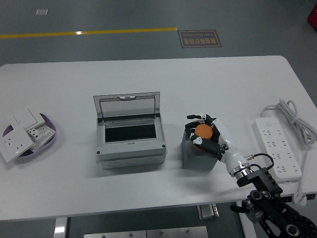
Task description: Pick up the cylinder from the cube,place it in the box,flap close box
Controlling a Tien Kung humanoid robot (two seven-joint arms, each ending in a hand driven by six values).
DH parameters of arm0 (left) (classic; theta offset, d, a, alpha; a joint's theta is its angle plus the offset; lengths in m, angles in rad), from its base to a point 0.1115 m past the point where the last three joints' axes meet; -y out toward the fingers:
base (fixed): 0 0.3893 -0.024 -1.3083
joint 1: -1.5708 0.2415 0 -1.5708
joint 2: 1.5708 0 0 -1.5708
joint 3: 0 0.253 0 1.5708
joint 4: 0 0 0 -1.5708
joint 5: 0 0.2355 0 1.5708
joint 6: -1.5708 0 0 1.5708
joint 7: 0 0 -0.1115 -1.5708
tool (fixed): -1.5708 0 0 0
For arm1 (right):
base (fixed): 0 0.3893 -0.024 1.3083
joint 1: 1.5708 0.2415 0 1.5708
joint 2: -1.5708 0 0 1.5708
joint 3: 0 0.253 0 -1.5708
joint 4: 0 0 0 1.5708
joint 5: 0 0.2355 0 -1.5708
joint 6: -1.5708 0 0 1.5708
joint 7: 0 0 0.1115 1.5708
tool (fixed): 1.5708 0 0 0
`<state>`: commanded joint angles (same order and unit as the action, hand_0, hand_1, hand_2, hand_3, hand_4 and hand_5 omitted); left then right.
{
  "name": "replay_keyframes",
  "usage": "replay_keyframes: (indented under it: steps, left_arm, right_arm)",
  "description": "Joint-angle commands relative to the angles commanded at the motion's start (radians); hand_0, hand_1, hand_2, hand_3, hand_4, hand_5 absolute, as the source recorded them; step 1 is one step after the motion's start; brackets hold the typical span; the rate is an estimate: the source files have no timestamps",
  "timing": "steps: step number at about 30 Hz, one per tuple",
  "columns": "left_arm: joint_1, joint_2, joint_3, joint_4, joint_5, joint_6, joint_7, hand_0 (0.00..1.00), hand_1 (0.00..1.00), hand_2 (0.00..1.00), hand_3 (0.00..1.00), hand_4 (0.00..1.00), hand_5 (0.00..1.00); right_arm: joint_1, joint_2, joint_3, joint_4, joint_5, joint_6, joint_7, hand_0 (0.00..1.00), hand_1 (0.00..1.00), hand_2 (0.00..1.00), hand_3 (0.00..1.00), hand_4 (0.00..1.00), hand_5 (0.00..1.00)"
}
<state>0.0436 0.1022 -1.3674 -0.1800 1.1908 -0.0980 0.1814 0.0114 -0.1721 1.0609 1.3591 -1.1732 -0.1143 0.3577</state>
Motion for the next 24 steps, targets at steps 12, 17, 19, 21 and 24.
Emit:
replay_keyframes:
  steps: [12, 17, 19, 21, 24]
  left_arm:
    - [-0.001, 0.001, 0.000, 0.000, 0.000, 0.000, -0.002, 0.642, 0.671, 0.655, 0.696, 0.745, 0.307]
    - [0.000, 0.000, -0.001, 0.000, 0.000, 0.000, -0.003, 0.642, 0.671, 0.655, 0.696, 0.745, 0.307]
    - [0.000, 0.000, -0.002, 0.000, 0.001, 0.000, -0.003, 0.642, 0.670, 0.655, 0.695, 0.744, 0.306]
    - [0.000, -0.001, -0.003, 0.000, 0.000, 0.000, -0.003, 0.642, 0.670, 0.655, 0.695, 0.744, 0.306]
    - [0.000, -0.001, -0.004, 0.000, 0.000, 0.000, -0.003, 0.642, 0.670, 0.655, 0.694, 0.744, 0.305]
  right_arm:
    - [-0.001, 0.001, -0.006, -0.004, -0.017, -0.009, -0.007, 0.433, 0.402, 0.362, 0.315, 0.002, 0.002]
    - [0.001, 0.000, -0.009, 0.002, -0.021, -0.024, -0.006, 0.433, 0.402, 0.362, 0.315, 0.002, 0.002]
    - [0.004, 0.000, -0.008, 0.007, -0.023, -0.033, -0.005, 0.421, 0.393, 0.361, 0.321, 0.002, 0.002]
    - [0.011, -0.001, -0.008, 0.017, -0.028, -0.045, -0.007, 0.421, 0.393, 0.361, 0.321, 0.002, 0.002]
    - [0.027, -0.005, -0.009, 0.043, -0.040, -0.063, -0.015, 0.392, 0.369, 0.341, 0.288, 0.002, 0.002]
